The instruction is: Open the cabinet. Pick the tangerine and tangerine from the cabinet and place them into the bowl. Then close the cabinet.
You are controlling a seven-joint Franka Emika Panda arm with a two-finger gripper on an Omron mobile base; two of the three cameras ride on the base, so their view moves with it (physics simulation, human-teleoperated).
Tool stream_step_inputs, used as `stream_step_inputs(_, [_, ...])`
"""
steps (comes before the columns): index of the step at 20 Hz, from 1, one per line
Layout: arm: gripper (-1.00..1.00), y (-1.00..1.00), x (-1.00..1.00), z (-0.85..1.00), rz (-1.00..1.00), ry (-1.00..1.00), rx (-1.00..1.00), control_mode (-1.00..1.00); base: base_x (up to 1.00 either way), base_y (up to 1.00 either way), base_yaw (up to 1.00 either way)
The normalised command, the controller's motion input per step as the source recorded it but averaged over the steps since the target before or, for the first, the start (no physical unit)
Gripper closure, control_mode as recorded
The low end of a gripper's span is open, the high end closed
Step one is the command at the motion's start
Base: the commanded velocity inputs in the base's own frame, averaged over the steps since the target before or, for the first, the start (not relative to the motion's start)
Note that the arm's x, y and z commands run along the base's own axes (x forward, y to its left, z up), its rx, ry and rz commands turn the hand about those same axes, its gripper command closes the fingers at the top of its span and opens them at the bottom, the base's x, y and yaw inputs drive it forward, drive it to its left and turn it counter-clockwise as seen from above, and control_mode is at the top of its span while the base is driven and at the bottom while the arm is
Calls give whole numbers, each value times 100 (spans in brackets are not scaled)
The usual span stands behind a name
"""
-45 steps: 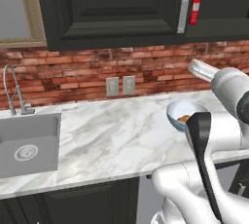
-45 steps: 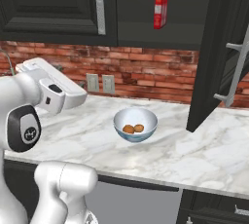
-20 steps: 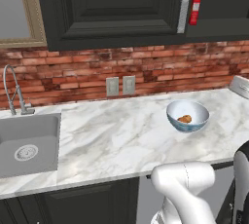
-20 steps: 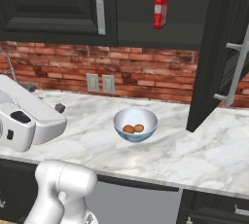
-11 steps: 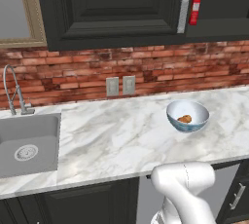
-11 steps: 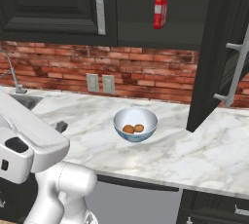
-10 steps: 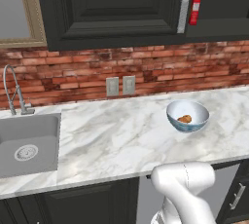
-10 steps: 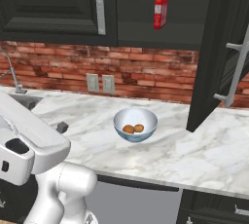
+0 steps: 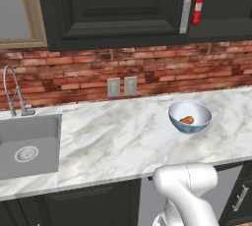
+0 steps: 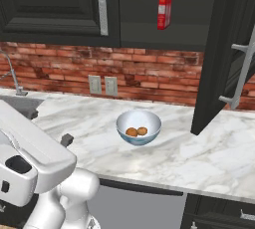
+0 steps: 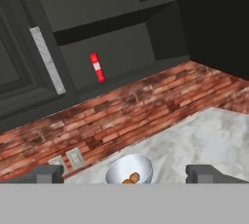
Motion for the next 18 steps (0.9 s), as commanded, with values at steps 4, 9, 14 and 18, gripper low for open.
stream_step_inputs(4, [-100,-24,-30,0,0,0,0,-100,0,0,0])
stream_step_inputs(9, [-100,-5,-6,0,0,0,0,-100,0,0,0])
stream_step_inputs(14, [-100,0,0,0,0,0,0,-100,0,0,0])
stream_step_inputs(18, [-100,0,0,0,0,0,0,-100,0,0,0])
